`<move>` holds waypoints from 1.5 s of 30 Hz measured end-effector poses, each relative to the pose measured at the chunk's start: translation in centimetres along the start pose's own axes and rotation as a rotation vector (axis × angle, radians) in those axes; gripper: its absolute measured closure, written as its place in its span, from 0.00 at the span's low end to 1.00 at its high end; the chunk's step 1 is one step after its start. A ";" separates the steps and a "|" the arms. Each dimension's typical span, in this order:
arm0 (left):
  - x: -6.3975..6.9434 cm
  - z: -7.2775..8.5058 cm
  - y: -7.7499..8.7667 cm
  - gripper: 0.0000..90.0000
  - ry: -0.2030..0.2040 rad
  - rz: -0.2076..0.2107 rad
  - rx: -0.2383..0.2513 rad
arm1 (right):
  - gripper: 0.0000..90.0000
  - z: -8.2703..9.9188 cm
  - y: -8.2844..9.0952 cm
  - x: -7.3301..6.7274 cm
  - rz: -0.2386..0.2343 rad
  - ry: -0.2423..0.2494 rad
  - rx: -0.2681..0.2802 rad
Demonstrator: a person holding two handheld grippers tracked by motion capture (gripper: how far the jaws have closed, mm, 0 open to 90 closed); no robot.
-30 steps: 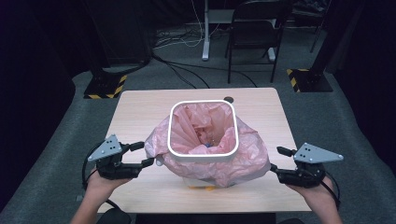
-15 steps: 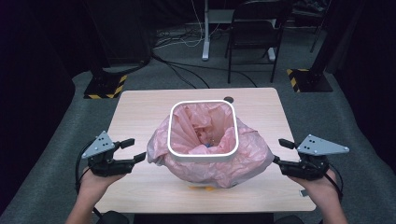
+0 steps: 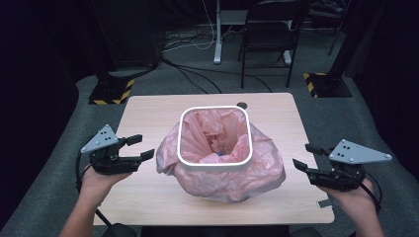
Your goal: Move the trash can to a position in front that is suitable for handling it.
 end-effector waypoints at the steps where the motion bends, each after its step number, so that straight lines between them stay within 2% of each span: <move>1: -0.1 -0.2 0.0 0.36 0.000 0.001 0.002 | 0.44 -0.2 0.1 0.0 -0.004 0.003 0.004; 8: -0.4 -1.4 0.0 0.36 -0.004 0.005 0.010 | 0.44 -1.4 0.2 -0.5 -0.062 0.003 0.028; 15: -0.7 -1.6 -0.5 0.37 0.013 0.029 0.022 | 0.46 -2.1 -0.8 -1.3 -0.127 0.021 0.029; 19: -0.7 -1.9 -1.0 0.39 0.010 0.039 0.019 | 0.46 -2.6 -1.4 -1.8 -0.172 0.017 0.037; 26: -1.0 -2.8 -1.9 0.41 0.014 0.043 0.023 | 0.50 -3.5 -2.2 -3.1 -0.264 0.052 0.019; 35: -1.1 -4.3 -2.7 0.42 0.011 0.052 0.033 | 0.54 -5.1 -2.6 -4.3 -0.310 0.094 0.028; 38: -1.2 -4.8 -3.2 0.42 0.004 0.063 0.015 | 0.55 -5.5 -2.8 -4.8 -0.336 0.102 0.025; 41: -1.5 -5.4 -3.8 0.42 0.013 0.092 0.006 | 0.56 -5.9 -3.1 -5.2 -0.362 0.120 0.023; 45: -1.4 -6.3 -4.4 0.41 0.001 0.102 0.006 | 0.57 -6.4 -3.5 -5.9 -0.391 0.146 0.023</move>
Point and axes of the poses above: each handheld gripper's, and its own axes: y roughly backward along the jaws, z roughly out of its underside, x roughly to its right, the point moved 2 cm from there along -y, roughly forward along the jaws, and after that the axes turned 3 degrees about -y, right-handed, at the moved point
